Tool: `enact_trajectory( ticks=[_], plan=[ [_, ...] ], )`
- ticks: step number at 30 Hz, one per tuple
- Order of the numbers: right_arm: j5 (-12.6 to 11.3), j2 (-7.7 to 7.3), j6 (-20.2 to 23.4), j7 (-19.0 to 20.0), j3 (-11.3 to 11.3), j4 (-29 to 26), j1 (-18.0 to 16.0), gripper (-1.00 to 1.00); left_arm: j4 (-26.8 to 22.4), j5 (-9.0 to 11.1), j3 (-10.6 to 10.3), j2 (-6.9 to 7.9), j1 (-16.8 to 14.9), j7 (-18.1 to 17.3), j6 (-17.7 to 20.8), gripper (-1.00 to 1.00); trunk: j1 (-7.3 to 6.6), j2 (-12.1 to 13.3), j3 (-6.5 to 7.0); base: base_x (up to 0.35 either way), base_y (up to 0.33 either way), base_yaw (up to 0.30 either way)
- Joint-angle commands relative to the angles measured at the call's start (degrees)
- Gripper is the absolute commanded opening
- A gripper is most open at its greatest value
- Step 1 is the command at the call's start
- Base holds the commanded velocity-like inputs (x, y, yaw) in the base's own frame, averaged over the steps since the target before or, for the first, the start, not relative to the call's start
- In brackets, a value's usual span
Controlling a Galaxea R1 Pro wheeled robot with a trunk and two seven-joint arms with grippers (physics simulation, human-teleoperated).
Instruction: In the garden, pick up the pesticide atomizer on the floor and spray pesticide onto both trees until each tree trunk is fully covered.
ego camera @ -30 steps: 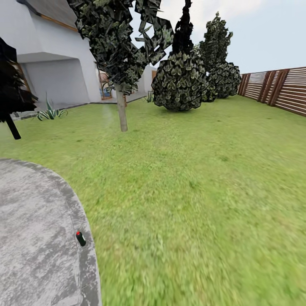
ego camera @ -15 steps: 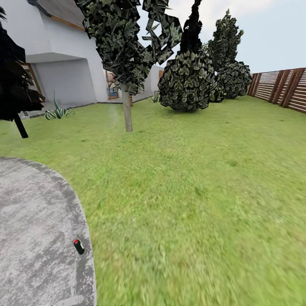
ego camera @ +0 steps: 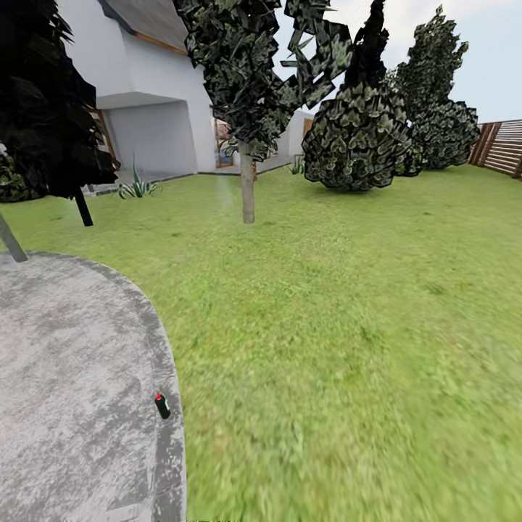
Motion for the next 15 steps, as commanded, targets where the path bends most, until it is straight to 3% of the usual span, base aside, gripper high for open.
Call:
enact_trajectory(
  ticks=[1, 6, 11, 15],
  plan=[
    [0.1, 0.0, -0.2, -0.2, 0.0, 0.0, 0.0, 1.0, 0.1, 0.1, -0.1, 0.0, -0.1, 0.1, -0.2, 1.0, -0.01, 0.0, -0.05, 0.006, 0.0, 0.274],
    [0.1, 0.0, -0.2, -0.2, 0.0, 0.0, 0.0, 1.0, 0.1, 0.1, -0.1, -0.06, -0.1, 0.1, -0.2, 1.0, -0.01, 0.0, -0.05, 0.142, 0.0, 0.226],
    [0.1, 0.0, -0.2, -0.2, 0.0, 0.0, 0.0, 1.0, 0.1, 0.1, -0.1, -0.04, -0.1, 0.1, -0.2, 1.0, -0.01, 0.0, -0.05, 0.294, 0.0, 0.044],
    [0.1, 0.0, -0.2, -0.2, 0.0, -0.1, 0.0, 1.0, 0.1, 0.1, -0.1, -0.01, -0.1, 0.1, -0.2, 1.0, -0.01, 0.0, -0.05, 0.116, 0.0, 0.005]
  ],
)
